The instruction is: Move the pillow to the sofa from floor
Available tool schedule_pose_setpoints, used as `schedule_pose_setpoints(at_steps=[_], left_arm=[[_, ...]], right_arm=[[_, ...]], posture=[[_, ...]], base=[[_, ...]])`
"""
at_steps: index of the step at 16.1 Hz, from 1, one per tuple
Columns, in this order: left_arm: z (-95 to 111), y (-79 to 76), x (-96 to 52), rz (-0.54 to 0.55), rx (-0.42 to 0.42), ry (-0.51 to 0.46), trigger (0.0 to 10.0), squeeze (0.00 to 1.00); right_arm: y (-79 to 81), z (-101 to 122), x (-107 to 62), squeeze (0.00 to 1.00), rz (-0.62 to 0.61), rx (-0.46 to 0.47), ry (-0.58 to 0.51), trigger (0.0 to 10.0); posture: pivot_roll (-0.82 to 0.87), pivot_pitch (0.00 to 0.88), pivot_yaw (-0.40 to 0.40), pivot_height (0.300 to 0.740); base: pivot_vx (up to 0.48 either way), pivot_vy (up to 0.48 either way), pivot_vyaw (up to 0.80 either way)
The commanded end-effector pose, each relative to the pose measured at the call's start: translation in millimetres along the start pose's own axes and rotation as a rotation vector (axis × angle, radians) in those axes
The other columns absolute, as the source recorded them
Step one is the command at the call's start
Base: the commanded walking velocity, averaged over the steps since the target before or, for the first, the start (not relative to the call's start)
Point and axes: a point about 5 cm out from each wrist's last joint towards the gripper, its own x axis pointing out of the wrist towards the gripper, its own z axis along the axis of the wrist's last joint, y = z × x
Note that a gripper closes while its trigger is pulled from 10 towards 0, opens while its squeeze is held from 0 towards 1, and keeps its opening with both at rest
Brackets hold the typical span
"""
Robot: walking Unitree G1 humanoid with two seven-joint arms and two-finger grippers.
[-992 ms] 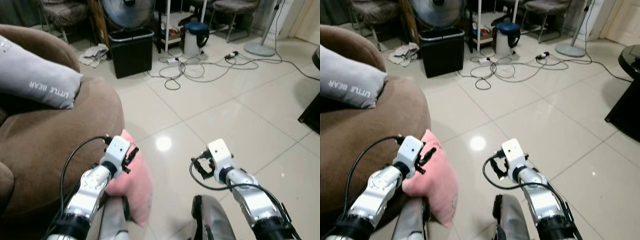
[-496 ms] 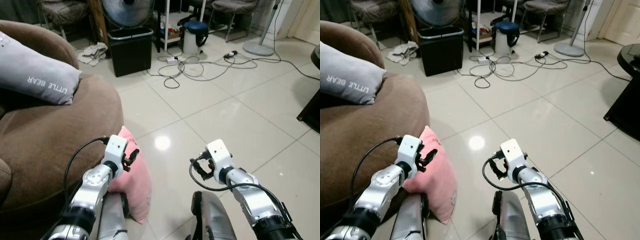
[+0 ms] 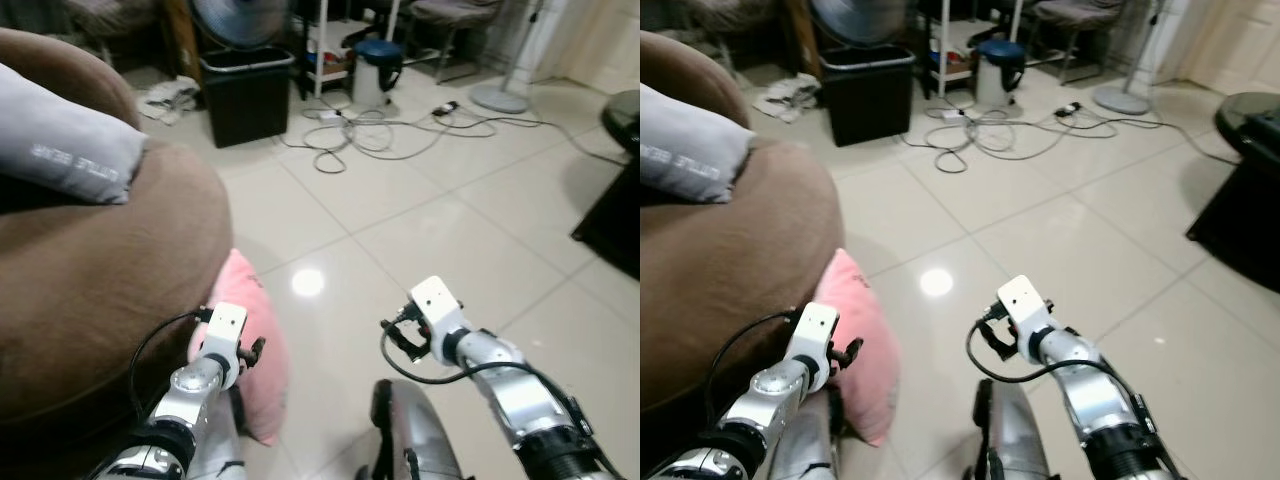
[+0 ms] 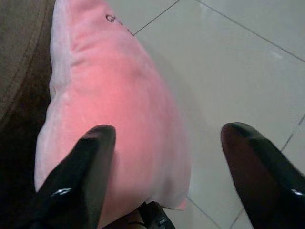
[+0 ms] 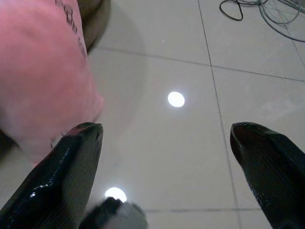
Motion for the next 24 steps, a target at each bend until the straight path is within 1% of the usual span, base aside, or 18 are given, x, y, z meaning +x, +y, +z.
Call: schedule_pose_setpoints(at_steps=[1,4,5,6,7,8,10,11,12,13,16,17,18,20,21,22,23,24], left_arm=[[4,-1.9,2.3,0.05,0.006,-0.027,10.0,1.0],[3,2.0,1.3,0.129,0.024,-0.044,10.0,1.0],[4,4.5,0.8,0.165,0.025,-0.061,10.0,1.0],[3,11.9,-1.9,0.249,0.044,-0.084,10.0,1.0],[1,12.8,-2.6,0.261,0.052,-0.084,10.0,1.0],[-4,21.1,-5.9,0.323,0.076,-0.078,10.0,1.0],[-10,31.5,-9.7,0.383,0.1,-0.055,10.0,1.0],[-16,43.8,-14.5,0.441,0.14,-0.021,10.0,1.0],[-18,47.8,-16.2,0.459,0.157,-0.011,10.0,1.0],[-24,59.8,-21.4,0.509,0.175,0.016,10.0,1.0],[-31,80.5,-29.7,0.562,0.102,0.05,10.0,1.0],[-31,83.8,-31.2,0.57,0.098,0.052,10.0,1.0],[-32,90.6,-34.2,0.582,0.075,0.051,10.0,1.0],[-31,94.7,-35.0,0.573,0.084,0.053,10.0,1.0],[-31,96.4,-35.3,0.571,0.053,0.056,10.0,0.0],[-30,96.9,-35.2,0.569,0.038,0.056,10.0,0.0],[-28,94.6,-33.0,0.549,-0.031,0.043,10.0,0.0],[-25,88.5,-29.0,0.512,-0.083,0.022,10.0,0.0]], right_arm=[[-2.6,0,-7.3,0.0,0.034,-0.046,0.024,10.0],[-4.1,-2,-14.3,0.0,0.059,-0.092,0.027,10.0],[-3.0,0,-17.5,0.0,0.084,-0.102,0.017,10.0],[1.7,1,-24.9,0.0,0.166,-0.16,0.01,10.0],[2.8,0,-26.8,0.0,0.177,-0.174,0.012,10.0],[6.9,3,-30.1,0.0,0.216,-0.218,0.008,10.0],[10.9,7,-32.4,0.0,0.255,-0.246,0.001,10.0],[15.7,9,-34.9,0.0,0.29,-0.266,-0.002,10.0],[17.6,9,-36.3,0.0,0.301,-0.272,-0.002,10.0],[22.2,10,-39.6,0.0,0.333,-0.291,0.001,10.0],[26.9,16,-42.1,0.0,0.376,-0.304,0.001,10.0],[27.5,17,-42.5,0.0,0.378,-0.303,-0.001,10.0],[30.0,20,-43.7,0.0,0.389,-0.307,-0.01,10.0],[32.1,22,-45.4,0.0,0.388,-0.302,-0.014,10.0],[33.3,22,-46.7,0.0,0.388,-0.299,-0.014,10.0],[33.9,22,-47.7,0.0,0.388,-0.297,-0.013,10.0],[35.7,22,-50.3,0.0,0.389,-0.294,-0.01,10.0],[37.1,21,-51.5,0.0,0.392,-0.29,-0.007,10.0]], posture=[[-0.04,0.0,-0.141,0.53],[-0.06,0.0,-0.173,0.53],[-0.07,0.0,-0.189,0.53],[-0.09,0.0,-0.212,0.53],[-0.09,0.0,-0.212,0.53],[-0.11,0.0,-0.225,0.53],[-0.12,0.0,-0.235,0.53],[-0.12,0.0,-0.251,0.53],[-0.12,0.0,-0.251,0.53],[-0.13,0.023,-0.27,0.53],[-0.15,0.094,-0.28,0.53],[-0.15,0.095,-0.279,0.53],[-0.16,0.105,-0.274,0.53],[-0.18,0.116,-0.267,0.53],[-0.18,0.114,-0.265,0.53],[-0.19,0.111,-0.266,0.53],[-0.19,0.104,-0.267,0.53],[-0.19,0.1,-0.268,0.53]], base=[[0.0,0.0,0.0],[0.0,0.0,0.0],[0.0,0.0,0.0],[0.0,0.0,0.0],[0.0,0.0,0.0],[0.0,0.0,0.0],[0.0,0.0,0.0],[0.0,0.0,0.0],[0.0,0.0,0.0],[0.0,0.0,0.0],[0.0,0.0,0.0],[0.0,0.0,0.0],[0.0,0.0,0.0],[0.0,0.0,0.0],[0.0,0.0,0.0],[0.0,0.0,0.0],[0.0,0.0,0.0],[0.0,0.0,0.0]])
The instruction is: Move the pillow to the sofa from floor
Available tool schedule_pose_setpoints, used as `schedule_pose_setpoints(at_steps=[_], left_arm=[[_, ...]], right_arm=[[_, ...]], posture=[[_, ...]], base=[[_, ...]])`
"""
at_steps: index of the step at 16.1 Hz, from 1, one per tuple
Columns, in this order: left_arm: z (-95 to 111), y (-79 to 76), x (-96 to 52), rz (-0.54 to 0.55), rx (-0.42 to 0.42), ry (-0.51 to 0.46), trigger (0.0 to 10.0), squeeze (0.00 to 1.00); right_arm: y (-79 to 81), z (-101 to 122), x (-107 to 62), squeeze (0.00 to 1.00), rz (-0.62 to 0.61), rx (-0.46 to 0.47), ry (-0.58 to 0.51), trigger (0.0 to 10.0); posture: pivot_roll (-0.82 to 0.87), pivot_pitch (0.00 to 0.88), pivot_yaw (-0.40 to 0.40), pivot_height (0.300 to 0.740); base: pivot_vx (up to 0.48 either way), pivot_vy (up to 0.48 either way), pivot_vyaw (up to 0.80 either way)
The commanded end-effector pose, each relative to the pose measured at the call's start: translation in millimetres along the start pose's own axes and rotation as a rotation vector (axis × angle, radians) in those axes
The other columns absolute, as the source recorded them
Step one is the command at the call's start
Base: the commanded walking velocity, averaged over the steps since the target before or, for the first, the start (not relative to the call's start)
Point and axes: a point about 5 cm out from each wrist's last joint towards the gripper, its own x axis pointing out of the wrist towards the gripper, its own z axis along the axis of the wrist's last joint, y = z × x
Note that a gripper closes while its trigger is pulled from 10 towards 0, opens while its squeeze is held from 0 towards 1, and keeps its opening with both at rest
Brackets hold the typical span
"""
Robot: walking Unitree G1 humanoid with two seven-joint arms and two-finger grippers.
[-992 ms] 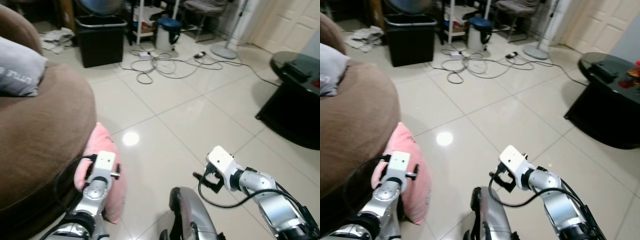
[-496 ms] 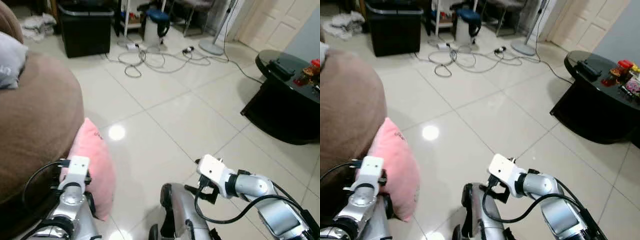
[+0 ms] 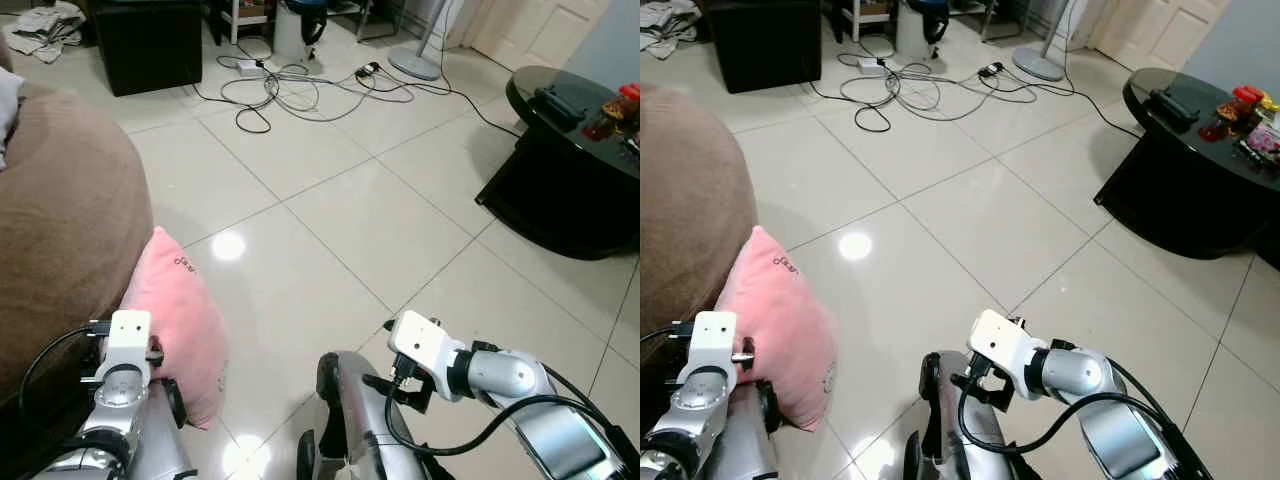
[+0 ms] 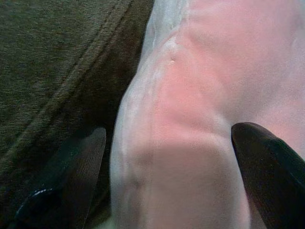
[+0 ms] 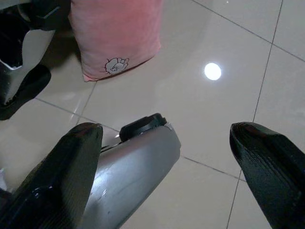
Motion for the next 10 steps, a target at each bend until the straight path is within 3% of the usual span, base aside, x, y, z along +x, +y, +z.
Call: schedule_pose_setpoints(at_steps=[1,2,5,10], left_arm=[[-1,-13.4,-1.8,-0.059,-0.036,0.011,4.7,0.0],[0,-23.7,-3.0,-0.113,-0.025,0.003,0.4,0.0],[-3,-36.6,-6.2,-0.183,-0.016,0.014,0.0,0.0],[-6,-37.4,-7.5,-0.189,0.063,0.013,0.0,0.0]], right_arm=[[-0.9,-2,-4.9,0.0,-0.002,0.009,0.012,10.0],[-0.3,-2,-4.7,0.0,0.0,0.01,0.013,10.0],[-0.8,-1,-3.5,0.0,0.0,0.01,0.014,10.0],[-1.0,-1,-1.1,0.0,-0.006,-0.001,0.015,10.0]], posture=[[-0.19,0.1,-0.268,0.53],[-0.19,0.1,-0.268,0.53],[-0.19,0.089,-0.264,0.53],[-0.18,0.072,-0.262,0.53]], base=[[0.0,0.0,0.0],[0.0,0.0,0.0],[0.0,0.0,0.0],[0.0,0.0,0.0]])
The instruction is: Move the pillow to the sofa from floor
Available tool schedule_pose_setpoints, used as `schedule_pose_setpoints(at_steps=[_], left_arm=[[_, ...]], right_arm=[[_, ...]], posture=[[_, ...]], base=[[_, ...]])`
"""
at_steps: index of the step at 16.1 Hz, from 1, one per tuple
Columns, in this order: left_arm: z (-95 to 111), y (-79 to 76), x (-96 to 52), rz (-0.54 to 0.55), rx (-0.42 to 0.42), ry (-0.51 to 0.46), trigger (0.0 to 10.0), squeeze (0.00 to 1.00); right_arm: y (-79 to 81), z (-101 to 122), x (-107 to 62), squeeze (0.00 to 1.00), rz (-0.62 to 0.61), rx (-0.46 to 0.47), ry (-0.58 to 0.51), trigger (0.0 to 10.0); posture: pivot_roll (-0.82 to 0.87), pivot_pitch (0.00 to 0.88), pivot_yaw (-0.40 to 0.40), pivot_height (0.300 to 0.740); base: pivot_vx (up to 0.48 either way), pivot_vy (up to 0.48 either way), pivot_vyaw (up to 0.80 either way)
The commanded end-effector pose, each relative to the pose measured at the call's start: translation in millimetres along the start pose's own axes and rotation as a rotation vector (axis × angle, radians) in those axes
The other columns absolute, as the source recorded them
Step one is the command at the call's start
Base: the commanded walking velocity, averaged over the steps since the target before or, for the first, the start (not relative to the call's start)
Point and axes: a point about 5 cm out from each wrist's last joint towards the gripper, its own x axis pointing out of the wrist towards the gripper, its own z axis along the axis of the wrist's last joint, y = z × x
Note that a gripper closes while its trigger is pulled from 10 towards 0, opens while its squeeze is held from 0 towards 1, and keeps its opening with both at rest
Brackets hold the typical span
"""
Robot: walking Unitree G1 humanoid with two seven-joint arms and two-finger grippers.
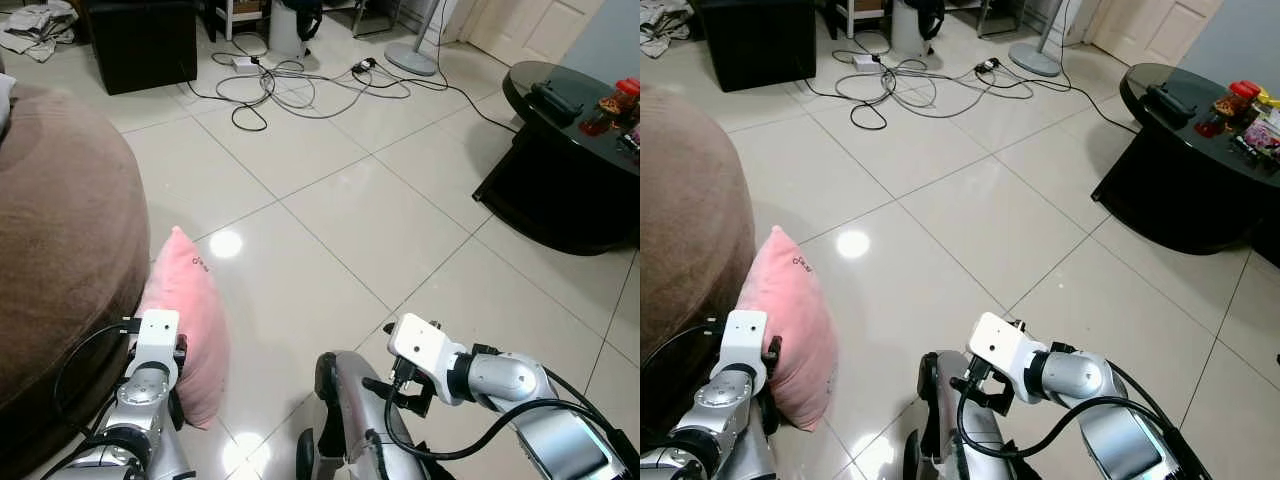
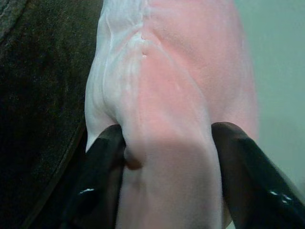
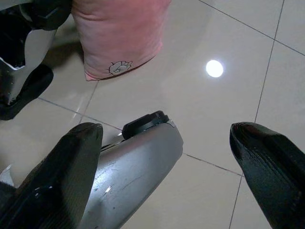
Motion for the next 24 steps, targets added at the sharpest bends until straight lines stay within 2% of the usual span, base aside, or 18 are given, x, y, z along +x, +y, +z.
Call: schedule_pose_setpoints(at_steps=[1,17,19,21,24], left_arm=[[-6,-10.7,-2.0,-0.032,0.013,0.027,0.0,0.0],[11,-39.0,0.0,-0.148,0.04,-0.016,0.0,0.0],[11,-45.1,-1.0,-0.176,0.021,-0.024,0.0,0.0],[16,-62.6,-4.2,-0.246,-0.056,-0.054,0.0,0.0],[37,-89.8,-9.3,-0.368,-0.165,-0.163,0.0,0.0]], right_arm=[[-4.0,-2,-0.8,0.0,-0.012,-0.004,0.013,10.0],[-20.0,-1,13.9,0.0,-0.076,-0.01,-0.004,10.0],[-23.0,-3,16.2,0.0,-0.089,-0.003,0.002,10.0],[-29.7,-8,17.8,0.0,-0.138,0.025,0.009,10.0],[-54.9,-19,14.6,0.0,-0.332,0.182,0.009,10.0]], posture=[[-0.18,0.072,-0.261,0.53],[-0.17,0.0,-0.193,0.53],[-0.17,0.0,-0.186,0.53],[-0.14,0.0,-0.164,0.53],[-0.07,0.0,-0.126,0.53]], base=[[0.0,0.0,0.0],[0.0,0.0,0.0],[0.0,0.0,0.0],[0.0,0.0,0.0],[0.0,0.0,0.0]])
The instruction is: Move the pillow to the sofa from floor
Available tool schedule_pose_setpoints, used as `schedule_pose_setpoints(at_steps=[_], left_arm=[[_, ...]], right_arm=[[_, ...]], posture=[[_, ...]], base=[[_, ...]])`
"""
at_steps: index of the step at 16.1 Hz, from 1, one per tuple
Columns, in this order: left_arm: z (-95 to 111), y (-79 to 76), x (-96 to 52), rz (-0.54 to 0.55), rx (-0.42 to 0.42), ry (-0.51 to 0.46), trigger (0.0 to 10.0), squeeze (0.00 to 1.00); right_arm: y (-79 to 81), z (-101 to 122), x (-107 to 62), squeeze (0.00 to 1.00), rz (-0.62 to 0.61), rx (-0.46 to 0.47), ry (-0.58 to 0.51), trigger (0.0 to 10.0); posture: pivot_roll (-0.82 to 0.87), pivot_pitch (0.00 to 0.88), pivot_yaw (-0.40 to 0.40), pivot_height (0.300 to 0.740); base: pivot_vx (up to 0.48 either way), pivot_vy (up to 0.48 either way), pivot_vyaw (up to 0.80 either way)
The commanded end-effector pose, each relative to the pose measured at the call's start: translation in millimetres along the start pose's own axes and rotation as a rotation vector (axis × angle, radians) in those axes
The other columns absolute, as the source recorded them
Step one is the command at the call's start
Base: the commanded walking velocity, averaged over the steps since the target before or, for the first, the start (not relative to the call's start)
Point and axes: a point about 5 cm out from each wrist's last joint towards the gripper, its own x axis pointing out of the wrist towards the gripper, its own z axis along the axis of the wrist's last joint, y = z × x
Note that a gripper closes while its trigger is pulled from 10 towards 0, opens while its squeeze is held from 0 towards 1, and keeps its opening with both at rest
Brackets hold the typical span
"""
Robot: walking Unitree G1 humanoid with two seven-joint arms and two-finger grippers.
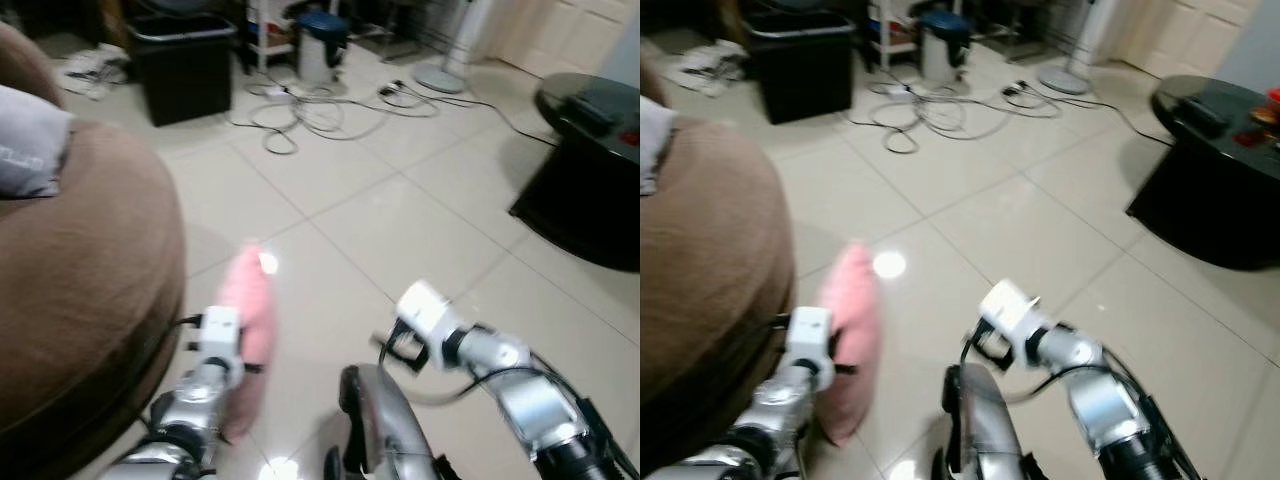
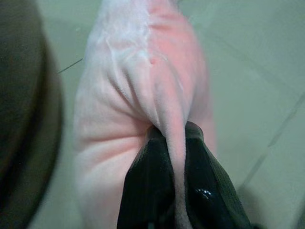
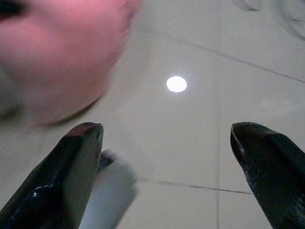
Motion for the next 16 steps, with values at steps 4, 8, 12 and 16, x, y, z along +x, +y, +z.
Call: schedule_pose_setpoints(at_steps=[4,8,12,16], left_arm=[[82,-30.5,12.9,-0.188,-0.041,-0.35,0.0,0.0],[152,-22.0,-13.9,-0.245,0.011,-0.648,0.0,0.0],[188,5.1,-57.6,-0.163,0.076,-0.758,0.0,0.0],[175,14.8,-71.4,-0.106,0.088,-0.636,10.0,0.0]], right_arm=[[-28.3,13,-5.9,0.0,-0.171,0.113,-0.105,10.0],[-24.4,34,-8.8,0.0,-0.26,0.205,-0.241,10.0],[-8.0,50,-8.0,0.0,-0.284,0.247,-0.328,10.0],[-14.7,61,-9.9,0.0,-0.344,0.299,-0.396,10.0]], posture=[[0.0,0.0,-0.065,0.53],[0.07,0.0,0.002,0.53],[0.1,0.0,0.021,0.53],[0.12,0.0,0.009,0.545]], base=[[0.0,0.0,0.0],[0.0,0.0,0.0],[0.0,0.0,0.0],[0.0,0.0,0.0]])
